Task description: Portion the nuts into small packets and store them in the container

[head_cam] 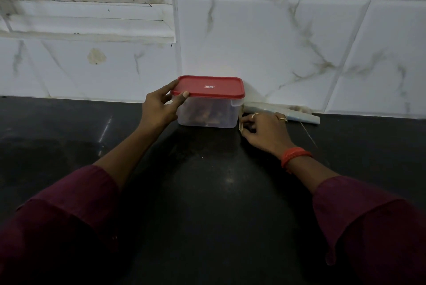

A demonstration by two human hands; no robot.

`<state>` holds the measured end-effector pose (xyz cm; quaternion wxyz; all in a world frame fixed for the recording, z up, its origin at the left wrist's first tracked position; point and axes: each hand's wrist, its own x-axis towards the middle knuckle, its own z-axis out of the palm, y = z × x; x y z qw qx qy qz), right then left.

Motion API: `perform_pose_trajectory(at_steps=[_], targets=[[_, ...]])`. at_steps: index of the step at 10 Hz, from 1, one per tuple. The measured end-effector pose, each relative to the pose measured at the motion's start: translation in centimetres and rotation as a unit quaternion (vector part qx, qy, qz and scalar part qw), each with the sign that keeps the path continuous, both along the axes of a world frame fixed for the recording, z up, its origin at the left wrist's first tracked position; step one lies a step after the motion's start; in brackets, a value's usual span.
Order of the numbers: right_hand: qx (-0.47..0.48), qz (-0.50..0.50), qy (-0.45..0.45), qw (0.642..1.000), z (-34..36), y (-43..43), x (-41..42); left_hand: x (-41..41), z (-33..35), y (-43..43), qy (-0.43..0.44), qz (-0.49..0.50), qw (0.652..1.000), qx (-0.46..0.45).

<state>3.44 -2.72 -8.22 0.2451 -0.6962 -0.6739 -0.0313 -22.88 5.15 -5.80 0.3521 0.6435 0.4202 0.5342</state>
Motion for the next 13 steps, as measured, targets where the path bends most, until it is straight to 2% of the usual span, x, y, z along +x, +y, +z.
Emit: perform_pose_trajectory(at_steps=[2, 3, 5, 6, 8, 9, 11, 12, 13], targets=[[0.017, -0.008, -0.026, 1.0, -0.4, 0.1, -0.5, 0.3, 0.3, -0.5, -0.008, 0.008, 1.0, -0.007], [0.007, -0.019, -0.006, 1.0, -0.7, 0.6, -0.3, 0.4, 0.2, -0.4, -0.015, 0.008, 1.0, -0.009], [-0.001, -0.018, 0.118, 0.993, -0.9, 1.4, -0.4, 0.5, -0.8, -0.4, 0.021, 0.061, 0.997, 0.038], [-0.009, -0.024, 0.12, 0.992, -0.6, 1.5, -0.3, 1.1, -1.1, -0.7, 0.052, 0.095, 0.993, 0.041], [-0.038, 0.0, 0.009, 0.999, 0.4, -0.1, -0.4, 1.4, -0.6, -2.8, 0.076, 0.115, 0.99, 0.005], [-0.073, 0.005, -0.019, 0.997, 1.6, -1.5, -1.2, 1.5, 0.2, -4.5, 0.109, 0.102, 0.989, -0.016], [-0.178, 0.01, 0.003, 0.984, 4.5, -4.2, -2.9, 1.3, 1.4, -7.9, 0.21, 0.047, 0.973, -0.084], [-0.249, -0.005, 0.022, 0.968, 6.1, -5.3, -3.8, 1.7, 2.7, -9.4, 0.3, 0.003, 0.944, -0.136], [-0.237, -0.01, 0.007, 0.971, 6.8, -6.6, -5.2, 2.4, 3.5, -10.8, 0.424, -0.002, 0.9, -0.099]])
